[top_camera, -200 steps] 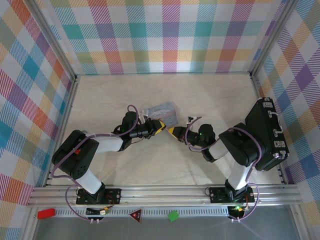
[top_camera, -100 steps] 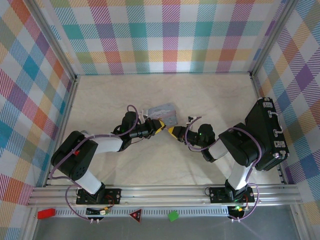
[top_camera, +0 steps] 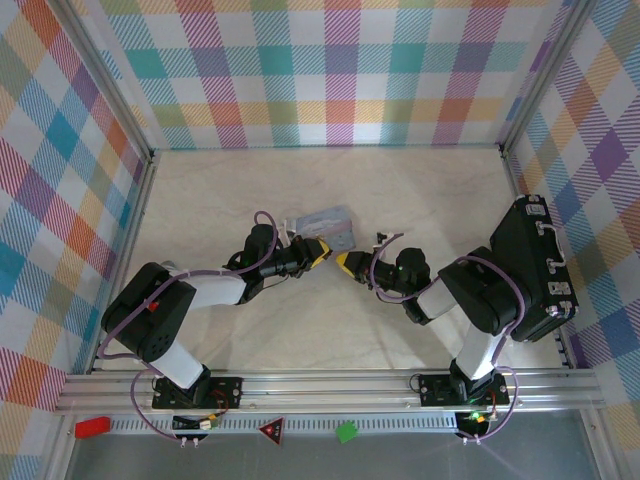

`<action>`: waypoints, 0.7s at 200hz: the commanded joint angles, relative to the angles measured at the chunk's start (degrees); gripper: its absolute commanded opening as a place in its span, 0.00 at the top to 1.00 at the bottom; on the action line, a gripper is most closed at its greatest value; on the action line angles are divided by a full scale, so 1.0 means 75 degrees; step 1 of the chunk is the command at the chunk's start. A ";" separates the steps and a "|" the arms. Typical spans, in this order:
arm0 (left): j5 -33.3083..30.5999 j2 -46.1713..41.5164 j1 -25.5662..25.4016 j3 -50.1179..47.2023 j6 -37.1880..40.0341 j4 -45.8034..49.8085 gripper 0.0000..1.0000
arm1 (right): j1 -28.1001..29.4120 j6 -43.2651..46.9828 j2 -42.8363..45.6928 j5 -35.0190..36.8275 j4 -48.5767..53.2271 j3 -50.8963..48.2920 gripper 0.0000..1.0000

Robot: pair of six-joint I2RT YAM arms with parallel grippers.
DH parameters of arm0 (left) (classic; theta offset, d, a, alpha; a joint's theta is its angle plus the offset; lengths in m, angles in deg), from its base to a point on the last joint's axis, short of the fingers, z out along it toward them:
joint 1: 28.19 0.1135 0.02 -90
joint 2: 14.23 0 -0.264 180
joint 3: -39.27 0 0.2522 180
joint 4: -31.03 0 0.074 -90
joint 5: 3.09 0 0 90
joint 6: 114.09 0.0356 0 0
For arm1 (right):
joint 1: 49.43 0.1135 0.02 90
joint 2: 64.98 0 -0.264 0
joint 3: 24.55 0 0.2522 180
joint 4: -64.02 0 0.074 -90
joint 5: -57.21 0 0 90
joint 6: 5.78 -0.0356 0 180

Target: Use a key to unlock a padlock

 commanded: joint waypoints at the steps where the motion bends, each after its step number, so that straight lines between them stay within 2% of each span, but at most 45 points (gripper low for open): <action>1: 0.0234 -0.0232 -0.0162 -0.0043 -0.0107 -0.0571 1.00 | 0.0048 -0.0142 0.0227 0.0190 -0.0312 0.0048 1.00; 140: 0.0290 -0.0188 -0.0279 -0.0119 -0.0463 -0.1289 1.00 | -0.0129 -0.0667 0.0192 0.0161 -0.0312 0.0239 1.00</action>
